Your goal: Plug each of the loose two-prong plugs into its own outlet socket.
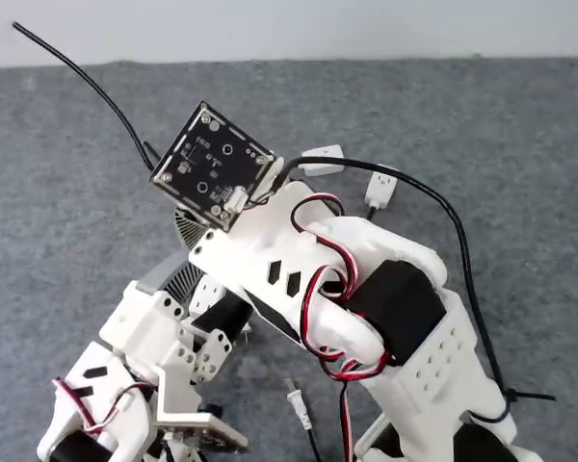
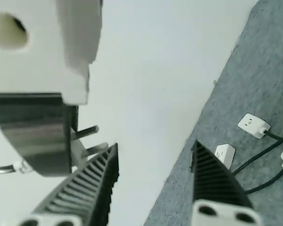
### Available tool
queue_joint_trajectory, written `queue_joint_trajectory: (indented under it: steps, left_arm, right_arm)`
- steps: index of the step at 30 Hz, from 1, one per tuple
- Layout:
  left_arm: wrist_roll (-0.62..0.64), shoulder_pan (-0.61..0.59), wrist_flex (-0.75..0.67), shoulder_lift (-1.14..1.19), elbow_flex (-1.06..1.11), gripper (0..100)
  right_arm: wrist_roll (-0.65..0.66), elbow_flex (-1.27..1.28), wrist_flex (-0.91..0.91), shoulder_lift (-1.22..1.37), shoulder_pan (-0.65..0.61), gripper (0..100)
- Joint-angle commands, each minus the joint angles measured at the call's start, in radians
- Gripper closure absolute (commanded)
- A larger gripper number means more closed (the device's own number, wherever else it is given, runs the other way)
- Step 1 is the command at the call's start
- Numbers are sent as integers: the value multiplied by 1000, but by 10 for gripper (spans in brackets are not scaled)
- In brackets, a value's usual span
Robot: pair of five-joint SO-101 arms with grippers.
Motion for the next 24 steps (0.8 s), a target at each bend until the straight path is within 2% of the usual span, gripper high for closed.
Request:
queue_joint_trajectory:
  steps: [1,10,13,17,24]
  left_arm:
    - [-9,3,-32,-17,-35,761]
    - [-9,87,-28,-17,-67,761]
    - [-9,103,-25,-17,-102,761]
    - [-11,106,25,-17,-151,761]
    - [-103,101,38,-17,-163,761]
  right_arm:
    - [32,-72,27,-42,-18,991]
    - [41,-92,45,-27,-81,991]
    - [95,-103,51,-24,-117,991]
    - [95,-141,74,-16,-147,991]
    - [101,-146,113,-25,-150,991]
